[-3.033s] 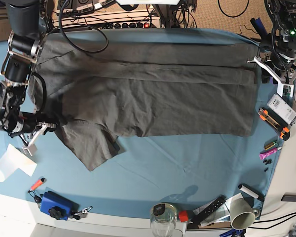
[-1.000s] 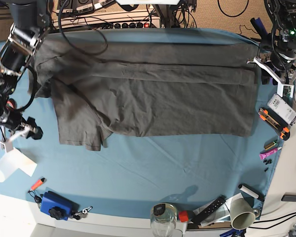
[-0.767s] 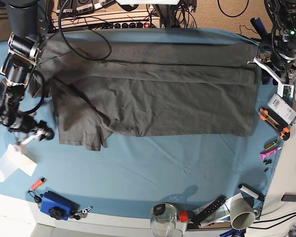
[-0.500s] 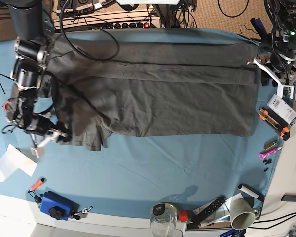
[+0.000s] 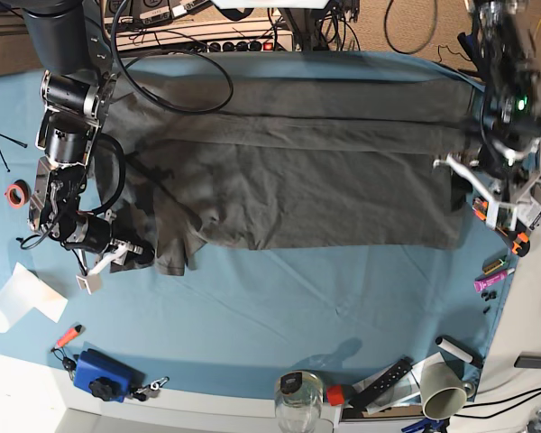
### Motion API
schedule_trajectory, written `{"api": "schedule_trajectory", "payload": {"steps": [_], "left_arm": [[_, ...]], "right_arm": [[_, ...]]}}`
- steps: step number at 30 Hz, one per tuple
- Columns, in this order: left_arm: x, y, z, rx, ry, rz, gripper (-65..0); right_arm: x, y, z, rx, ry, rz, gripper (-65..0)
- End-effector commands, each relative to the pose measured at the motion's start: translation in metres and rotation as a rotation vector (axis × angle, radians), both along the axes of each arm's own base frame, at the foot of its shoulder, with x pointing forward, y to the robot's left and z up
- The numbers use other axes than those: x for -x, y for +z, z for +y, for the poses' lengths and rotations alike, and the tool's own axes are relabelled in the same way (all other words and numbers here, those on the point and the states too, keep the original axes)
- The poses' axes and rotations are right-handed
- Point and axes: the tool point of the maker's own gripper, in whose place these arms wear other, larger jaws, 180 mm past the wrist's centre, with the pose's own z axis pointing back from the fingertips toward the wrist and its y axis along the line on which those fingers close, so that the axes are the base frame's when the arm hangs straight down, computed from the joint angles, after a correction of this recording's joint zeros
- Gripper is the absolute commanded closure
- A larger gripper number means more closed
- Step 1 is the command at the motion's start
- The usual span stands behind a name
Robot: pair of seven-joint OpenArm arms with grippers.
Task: Fold the T-shirt properly
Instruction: 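Move the left gripper down and grasp the hem corner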
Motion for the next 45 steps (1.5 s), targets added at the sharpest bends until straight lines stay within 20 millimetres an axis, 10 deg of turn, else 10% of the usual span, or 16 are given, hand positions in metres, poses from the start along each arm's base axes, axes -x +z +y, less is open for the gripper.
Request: {"api": "schedule_trajectory", "payload": {"steps": [1, 11, 29, 40, 45], "left_arm": [[-0.015, 0.017, 0.006, -0.010, 0.018, -0.066, -36.9], [-0.070, -0.016, 0.034, 0.112, 0.139, 0.067, -36.9], [-0.083, -0.073, 0.020, 0.296, 0.123, 0.353, -33.4], [-0.080, -0.088, 0.007, 0.398, 0.117, 0.380, -18.1], [-0.081, -0.088, 0.007, 0.398, 0.116, 0.380, -4.2]], "right_arm": [[0.014, -0.011, -0.008, 0.063, 0.027, 0.087, -21.1], [0.013, -0.011, -0.008, 0.063, 0.026, 0.087, -21.1], [0.016, -0.012, -0.008, 0.063, 0.034, 0.101, -21.1], [0.015, -0.012, -0.007, 0.063, 0.033, 0.097, -20.7], [0.012, -0.009, -0.008, 0.063, 0.031, 0.088, -2.9]]}}
